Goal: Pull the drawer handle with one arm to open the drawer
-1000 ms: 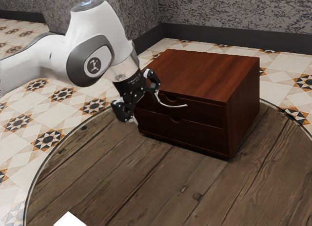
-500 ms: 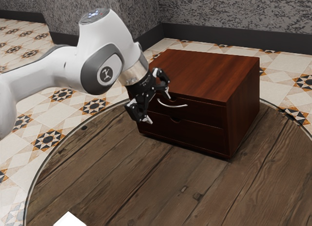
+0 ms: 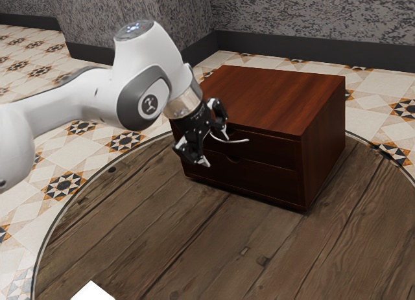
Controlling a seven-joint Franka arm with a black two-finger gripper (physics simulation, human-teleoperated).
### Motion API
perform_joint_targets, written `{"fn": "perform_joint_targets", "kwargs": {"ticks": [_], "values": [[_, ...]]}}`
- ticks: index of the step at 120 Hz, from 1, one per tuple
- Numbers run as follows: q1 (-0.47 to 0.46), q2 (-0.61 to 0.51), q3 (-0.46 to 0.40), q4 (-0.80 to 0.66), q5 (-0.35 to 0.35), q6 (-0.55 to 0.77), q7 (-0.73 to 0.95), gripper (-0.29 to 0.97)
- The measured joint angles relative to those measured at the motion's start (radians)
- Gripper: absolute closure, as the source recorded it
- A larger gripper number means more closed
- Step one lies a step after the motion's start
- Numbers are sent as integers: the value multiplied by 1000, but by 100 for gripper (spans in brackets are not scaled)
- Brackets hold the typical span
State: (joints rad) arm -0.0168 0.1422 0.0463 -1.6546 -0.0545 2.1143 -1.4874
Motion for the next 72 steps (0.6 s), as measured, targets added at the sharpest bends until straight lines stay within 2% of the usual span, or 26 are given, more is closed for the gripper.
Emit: {"fn": "perform_joint_targets", "kwargs": {"ticks": [38, 72], "values": [[1, 6, 0, -19, -9, 1, -5, 37], [-7, -61, 2, -90, -5, 10, -10, 45]]}}
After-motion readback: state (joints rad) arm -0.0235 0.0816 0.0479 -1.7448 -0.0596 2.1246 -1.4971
